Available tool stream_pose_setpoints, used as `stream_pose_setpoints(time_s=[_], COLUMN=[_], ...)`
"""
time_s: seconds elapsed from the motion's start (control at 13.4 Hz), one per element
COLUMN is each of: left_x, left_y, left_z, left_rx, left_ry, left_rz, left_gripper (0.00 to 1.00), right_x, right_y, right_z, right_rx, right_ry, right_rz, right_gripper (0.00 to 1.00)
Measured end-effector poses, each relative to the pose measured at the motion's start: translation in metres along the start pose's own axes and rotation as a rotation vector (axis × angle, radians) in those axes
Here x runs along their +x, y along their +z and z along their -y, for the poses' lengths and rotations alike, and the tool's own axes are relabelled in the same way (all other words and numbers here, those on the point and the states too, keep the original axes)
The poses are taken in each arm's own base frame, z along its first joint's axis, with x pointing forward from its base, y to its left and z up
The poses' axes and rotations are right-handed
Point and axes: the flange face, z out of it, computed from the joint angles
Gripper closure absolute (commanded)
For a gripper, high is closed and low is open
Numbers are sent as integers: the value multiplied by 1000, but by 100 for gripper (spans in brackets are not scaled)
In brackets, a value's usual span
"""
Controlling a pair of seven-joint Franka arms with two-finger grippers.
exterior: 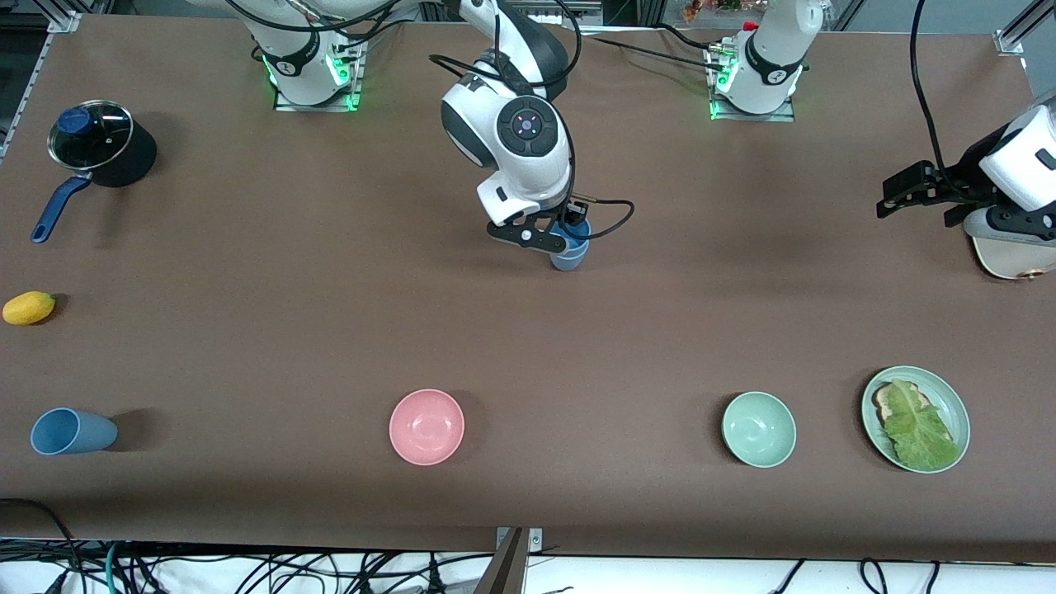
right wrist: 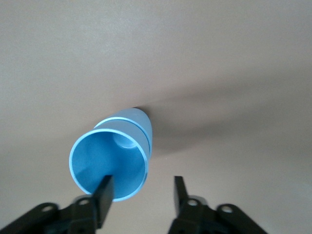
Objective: Stack blue cups with both arms
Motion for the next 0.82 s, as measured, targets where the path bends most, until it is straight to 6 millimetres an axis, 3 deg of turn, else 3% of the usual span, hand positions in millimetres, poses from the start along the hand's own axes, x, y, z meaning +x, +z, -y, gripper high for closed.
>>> stream_pose_setpoints(time_s=[0.3, 0.45, 0.6, 0.82], left_x=[0, 0, 0, 0], left_y=[0, 0, 0, 0], left_z=[0, 0, 0, -1], left_rx=[0, 0, 0, 0], left_ry=[0, 0, 0, 1], left_rz=[0, 0, 0, -1], left_gripper=[0, 0, 0, 0], right_x=[8, 24, 53, 114], right_y=[-6, -23, -55, -109], right_z=[-3, -14, -42, -106], right_rx=[5, -5, -31, -60], right_ry=[3, -33, -83, -105], right_rz=[-10, -20, -18, -40], right_gripper=[0, 0, 0, 0])
